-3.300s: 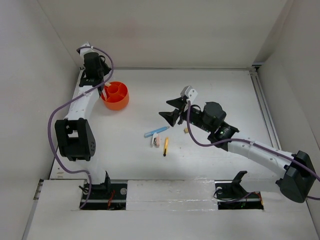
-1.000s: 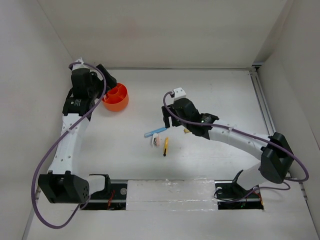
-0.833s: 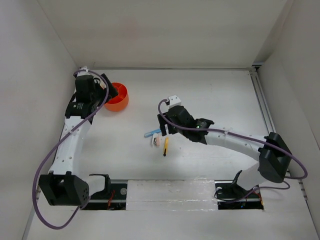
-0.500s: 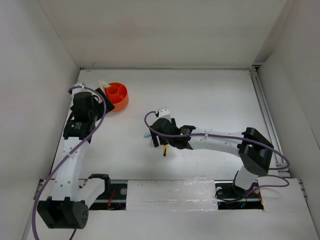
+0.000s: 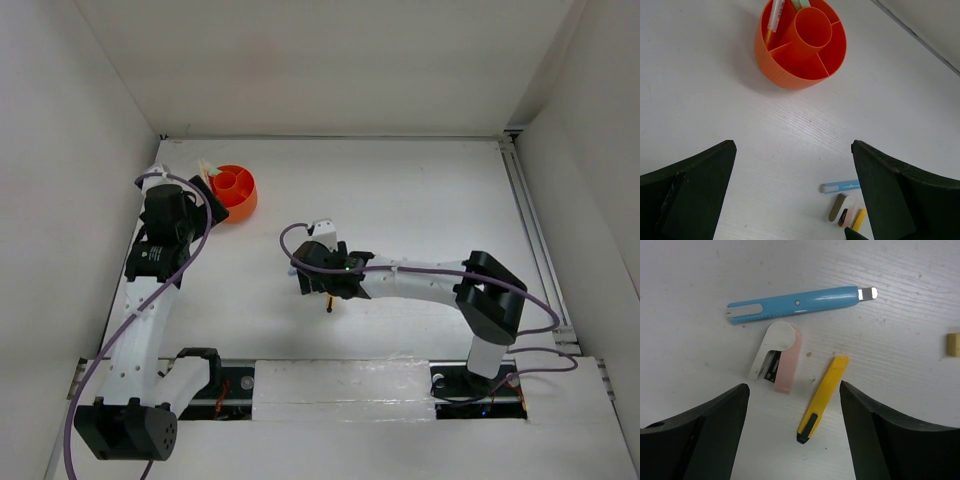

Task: Sort the stationery into containers
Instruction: Pick up the stationery from the center of the board.

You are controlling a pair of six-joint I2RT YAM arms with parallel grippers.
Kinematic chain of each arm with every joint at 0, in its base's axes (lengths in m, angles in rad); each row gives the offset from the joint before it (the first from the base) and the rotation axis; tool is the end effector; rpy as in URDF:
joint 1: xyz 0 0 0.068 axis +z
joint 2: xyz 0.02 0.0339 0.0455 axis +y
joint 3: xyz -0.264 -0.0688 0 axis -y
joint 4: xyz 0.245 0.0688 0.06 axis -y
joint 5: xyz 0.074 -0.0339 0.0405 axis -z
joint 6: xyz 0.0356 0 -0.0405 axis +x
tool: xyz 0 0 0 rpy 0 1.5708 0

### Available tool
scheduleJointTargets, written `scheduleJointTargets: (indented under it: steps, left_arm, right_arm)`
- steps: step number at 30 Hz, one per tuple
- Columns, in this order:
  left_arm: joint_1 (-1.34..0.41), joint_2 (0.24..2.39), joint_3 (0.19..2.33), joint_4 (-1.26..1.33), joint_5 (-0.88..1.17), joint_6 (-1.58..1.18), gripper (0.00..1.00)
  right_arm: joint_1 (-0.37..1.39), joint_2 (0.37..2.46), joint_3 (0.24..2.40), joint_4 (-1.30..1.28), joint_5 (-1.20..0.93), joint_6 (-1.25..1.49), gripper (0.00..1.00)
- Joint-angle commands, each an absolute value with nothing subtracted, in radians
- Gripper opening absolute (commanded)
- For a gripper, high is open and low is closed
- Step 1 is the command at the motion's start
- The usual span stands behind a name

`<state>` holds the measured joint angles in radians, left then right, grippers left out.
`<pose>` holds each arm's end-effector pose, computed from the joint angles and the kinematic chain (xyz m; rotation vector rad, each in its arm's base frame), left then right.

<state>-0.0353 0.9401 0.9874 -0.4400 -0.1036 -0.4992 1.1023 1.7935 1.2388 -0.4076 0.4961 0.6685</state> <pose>0.2073 -0.0036 0.3564 -0.5189 1.9000 -0.2489 0.1860 0.3300 0.2065 -0.3271 2.3633 0.1969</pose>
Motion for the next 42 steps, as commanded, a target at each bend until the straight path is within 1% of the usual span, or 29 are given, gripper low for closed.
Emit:
scheduleJointTargets:
  steps: [1, 3, 8, 9, 10, 12, 16, 17, 20, 28, 29, 30, 32, 33, 37, 40, 42]
  left_arm:
    - [-0.029, 0.937, 1.002, -0.416, -0.083, -0.505, 1.0]
    - [-0.029, 0.937, 1.002, -0.416, -0.072, -0.495, 1.0]
    - [-0.029, 0.937, 0.991, -0.397, -0.022, -0.485, 1.0]
    - [-0.038, 0.946, 0.991, -0.397, -0.012, -0.485, 1.0]
    - [-0.038, 0.946, 0.991, -0.397, -0.012, -0.473, 1.0]
    - [-0.038, 0.946, 0.982, -0.388, -0.003, -0.472, 1.0]
    - [-0.038, 0.956, 0.982, -0.379, 0.031, -0.472, 1.0]
    - [-0.038, 0.956, 0.982, -0.379, 0.031, -0.472, 1.0]
    - [-0.038, 0.956, 0.982, -0.379, 0.04, -0.463, 1.0]
    - [-0.038, 0.965, 0.982, -0.37, 0.061, -0.463, 1.0]
    - [-0.038, 0.965, 0.982, -0.37, 0.061, -0.463, 1.0]
    - [-0.038, 0.965, 0.982, -0.37, 0.061, -0.463, 1.0]
    - [-0.038, 0.965, 0.982, -0.37, 0.061, -0.463, 1.0]
    - [-0.038, 0.965, 0.982, -0.37, 0.061, -0.463, 1.0]
    - [-0.038, 0.965, 0.982, -0.37, 0.052, -0.463, 1.0]
    - [-0.038, 0.965, 0.982, -0.37, 0.052, -0.463, 1.0]
    - [-0.038, 0.965, 0.982, -0.37, 0.052, -0.463, 1.0]
  right_arm:
    - [1.109, 1.734, 1.212, -0.427, 0.606, 0.727, 0.79]
    - [1.085, 1.677, 1.18, -0.416, 0.606, 0.727, 0.79]
    - [0.934, 1.62, 1.096, -0.391, 0.568, 0.597, 0.79]
    - [0.913, 1.602, 1.076, -0.315, 0.542, 0.459, 0.8]
    - [0.891, 1.601, 1.056, -0.267, 0.446, 0.377, 0.8]
    - [0.839, 1.582, 1.016, -0.233, 0.39, 0.254, 0.8]
    - [0.782, 1.542, 0.953, -0.173, 0.301, 0.152, 0.8]
    - [0.767, 1.542, 0.942, -0.173, 0.252, 0.138, 0.81]
    - [0.695, 1.565, 0.92, -0.173, 0.207, 0.138, 0.81]
    - [0.637, 1.624, 0.897, -0.098, 0.157, 0.12, 0.8]
    - [0.627, 1.638, 0.897, -0.086, 0.131, 0.12, 0.79]
    - [0.627, 1.65, 0.897, -0.086, 0.121, 0.132, 0.75]
    - [0.627, 1.661, 0.897, -0.077, 0.121, 0.143, 0.75]
    - [0.627, 1.661, 0.897, -0.077, 0.121, 0.162, 0.71]
    - [0.627, 1.68, 0.888, -0.077, 0.13, 0.186, 0.61]
    - [0.618, 1.68, 0.888, -0.1, 0.14, 0.218, 0.56]
    - [0.618, 1.68, 0.888, -0.109, 0.15, 0.227, 0.55]
